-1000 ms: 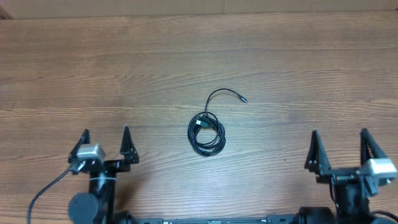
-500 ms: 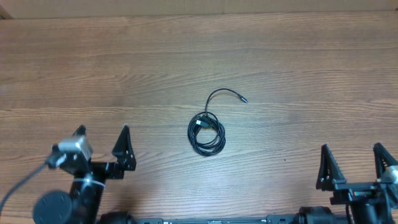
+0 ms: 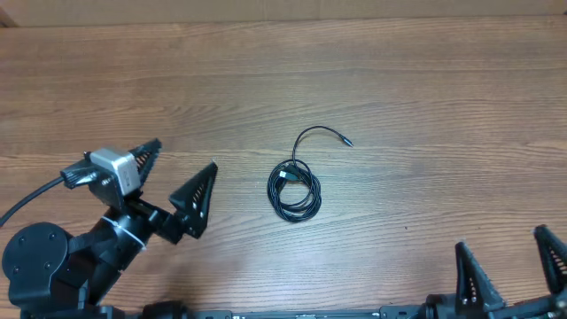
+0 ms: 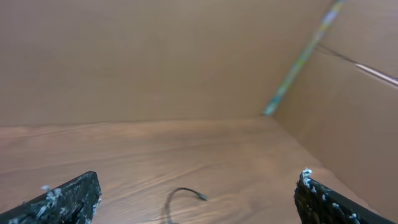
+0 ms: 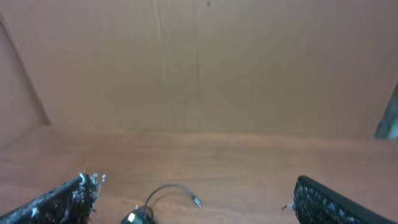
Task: Untangle cables
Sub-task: 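Raise both arms and swing grippers inward toward the black cable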
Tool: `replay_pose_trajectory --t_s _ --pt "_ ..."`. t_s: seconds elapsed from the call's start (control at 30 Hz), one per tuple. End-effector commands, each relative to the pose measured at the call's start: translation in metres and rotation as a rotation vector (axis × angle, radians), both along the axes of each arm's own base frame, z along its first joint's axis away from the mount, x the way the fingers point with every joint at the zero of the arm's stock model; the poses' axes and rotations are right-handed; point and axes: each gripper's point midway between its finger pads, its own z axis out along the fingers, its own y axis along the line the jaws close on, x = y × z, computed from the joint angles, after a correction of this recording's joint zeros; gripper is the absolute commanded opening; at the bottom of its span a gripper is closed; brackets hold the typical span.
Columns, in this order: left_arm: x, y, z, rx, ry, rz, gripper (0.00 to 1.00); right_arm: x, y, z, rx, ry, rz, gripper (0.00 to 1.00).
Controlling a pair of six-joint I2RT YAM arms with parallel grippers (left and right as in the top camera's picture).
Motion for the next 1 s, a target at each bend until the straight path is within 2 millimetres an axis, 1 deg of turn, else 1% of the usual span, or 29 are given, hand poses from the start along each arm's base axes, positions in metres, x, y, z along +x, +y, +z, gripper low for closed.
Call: replay_pose_trajectory --t_s 0.0,0.13,0.33,0.43,0.6,0.67,0.73,0.9,0.97 --pt "-0.016 -0.018 0.010 -0.027 -0.011 -0.124 1.00 -0.002 0.003 -0.006 0.004 0.031 0.021 1.00" --pt "-0.020 -0.022 0.009 -0.031 -0.006 -0.152 1.00 -0.004 0.011 -0.008 0.009 0.041 0.067 1.00" --pt "-0.023 -0.025 0.008 -0.035 0.000 -0.177 0.99 -0.011 0.031 0.002 0.019 0.001 0.193 1.00" --pt "-0.023 -0.025 0.008 -0.034 -0.001 -0.177 1.00 -0.010 0.032 0.010 0.067 -0.017 0.196 1.00" --pt "-0.020 -0.023 0.011 -0.030 -0.014 -0.161 1.00 -0.007 0.032 0.030 0.087 -0.098 0.196 1.00" --pt "-0.020 -0.023 0.012 -0.029 -0.022 -0.162 1.00 -0.004 0.028 0.034 0.190 -0.084 0.172 1.00" --pt "-0.020 -0.023 0.013 -0.028 -0.024 -0.162 1.00 0.001 0.022 0.031 0.275 -0.052 0.132 1.00" --pt "-0.020 -0.023 0.013 -0.008 -0.041 -0.164 1.00 0.019 0.018 0.010 0.281 0.036 0.094 1.00" --pt "-0.020 -0.023 0.012 -0.008 -0.036 -0.164 1.00 0.030 0.015 0.002 0.281 0.088 0.068 1.00"
